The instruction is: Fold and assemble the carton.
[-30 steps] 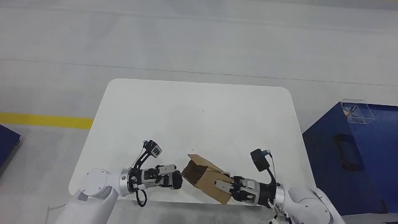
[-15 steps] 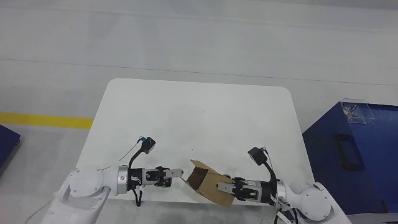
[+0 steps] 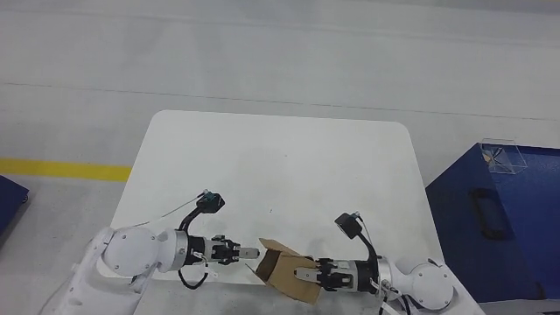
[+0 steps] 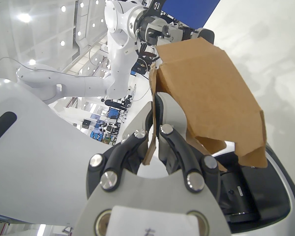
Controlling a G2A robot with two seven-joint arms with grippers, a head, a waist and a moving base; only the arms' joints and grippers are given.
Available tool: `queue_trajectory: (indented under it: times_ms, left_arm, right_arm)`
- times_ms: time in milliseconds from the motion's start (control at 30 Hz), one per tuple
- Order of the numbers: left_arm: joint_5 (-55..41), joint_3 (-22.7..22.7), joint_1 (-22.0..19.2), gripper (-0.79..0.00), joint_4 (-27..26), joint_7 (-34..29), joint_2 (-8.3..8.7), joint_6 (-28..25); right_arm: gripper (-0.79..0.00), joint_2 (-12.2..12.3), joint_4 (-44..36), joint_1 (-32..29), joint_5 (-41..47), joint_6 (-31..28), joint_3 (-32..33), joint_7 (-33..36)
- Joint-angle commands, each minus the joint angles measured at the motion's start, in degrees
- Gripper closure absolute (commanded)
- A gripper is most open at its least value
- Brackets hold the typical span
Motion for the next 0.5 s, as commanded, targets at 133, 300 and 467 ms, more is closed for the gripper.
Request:
queue_trajectory:
  times_ms: [133, 300, 467]
  left_arm:
    - [0.6, 1.66, 0.07, -0.736, -0.53, -1.13, 0.33, -0.99]
    - [0.85, 4.46, -2.07, -0.723, 0.64, -2.91, 0.33, -0.99]
    - [0.84, 7.34, -4.77, -0.668, 2.71, -3.32, 0.11, -0.33]
  right_arm:
    - [0.0, 0.09, 0.15, 0.95, 1.32, 0.55, -1.09, 1.12]
    - [0.0, 0.18, -0.15, 1.52, 1.95, 0.77, -2.39, 2.74]
    - [0.0, 0.31, -0.07, 1.89, 2.84, 0.78, -2.87, 3.29]
